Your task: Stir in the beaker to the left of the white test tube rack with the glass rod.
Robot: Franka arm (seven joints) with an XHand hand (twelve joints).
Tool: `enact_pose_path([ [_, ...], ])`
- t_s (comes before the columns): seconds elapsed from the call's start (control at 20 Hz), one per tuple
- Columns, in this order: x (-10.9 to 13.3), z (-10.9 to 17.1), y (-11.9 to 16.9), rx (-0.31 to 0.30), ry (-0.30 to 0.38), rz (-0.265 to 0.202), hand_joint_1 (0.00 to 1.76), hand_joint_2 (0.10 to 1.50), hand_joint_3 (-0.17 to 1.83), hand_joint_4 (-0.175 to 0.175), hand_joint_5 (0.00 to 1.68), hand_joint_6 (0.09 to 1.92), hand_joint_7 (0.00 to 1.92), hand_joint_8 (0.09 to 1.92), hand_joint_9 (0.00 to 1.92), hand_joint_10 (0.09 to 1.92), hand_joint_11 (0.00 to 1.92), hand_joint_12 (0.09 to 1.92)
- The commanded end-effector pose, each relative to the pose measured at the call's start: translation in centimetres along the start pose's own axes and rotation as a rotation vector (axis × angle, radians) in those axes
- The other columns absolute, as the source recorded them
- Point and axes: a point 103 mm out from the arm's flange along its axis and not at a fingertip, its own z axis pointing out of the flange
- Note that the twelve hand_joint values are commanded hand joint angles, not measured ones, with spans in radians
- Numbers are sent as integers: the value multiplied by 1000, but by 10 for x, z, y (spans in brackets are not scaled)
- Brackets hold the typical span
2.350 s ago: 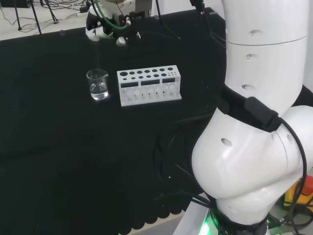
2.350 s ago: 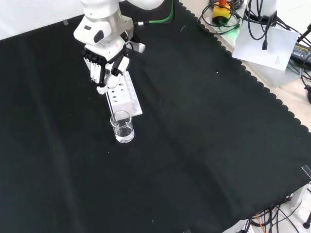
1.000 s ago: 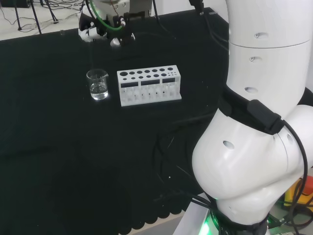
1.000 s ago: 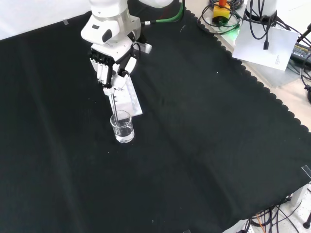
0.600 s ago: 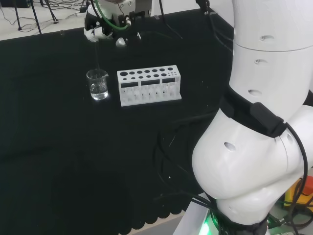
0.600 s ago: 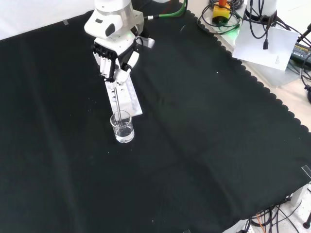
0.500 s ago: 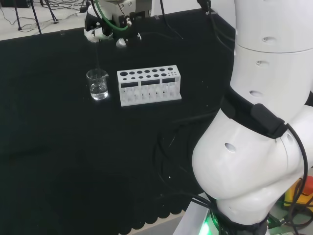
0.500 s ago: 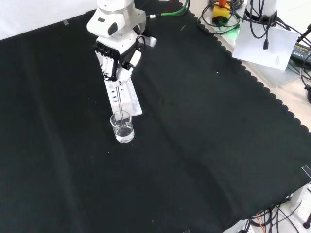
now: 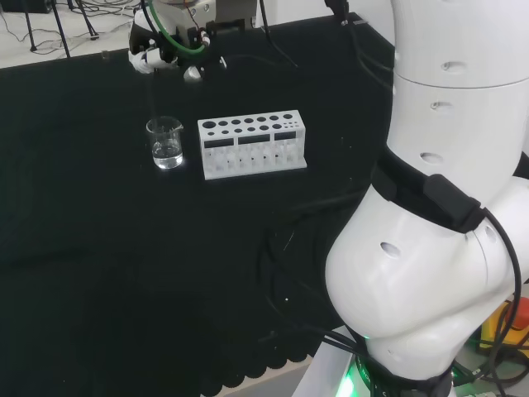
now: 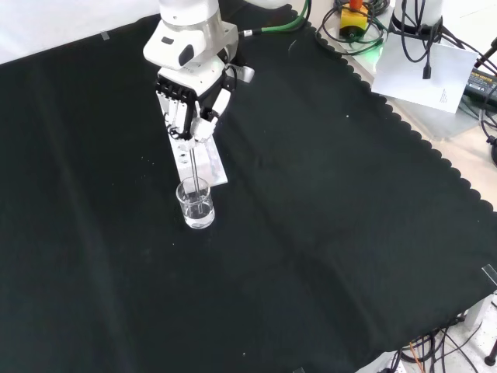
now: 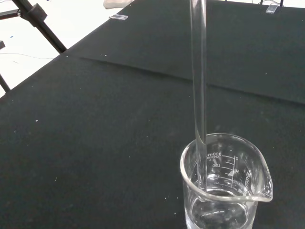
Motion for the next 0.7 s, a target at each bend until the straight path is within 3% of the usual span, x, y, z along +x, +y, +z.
enact_pose_path([
  [0.05,-9,4,6,2,5,5,1296,1151,-175,-175,1162,420,1076,1191,1604,816,1623,589],
  [0.7,-15,-6,-17,-3,-23,10,1296,1151,-175,-175,1161,423,1076,1190,1603,818,1623,590],
])
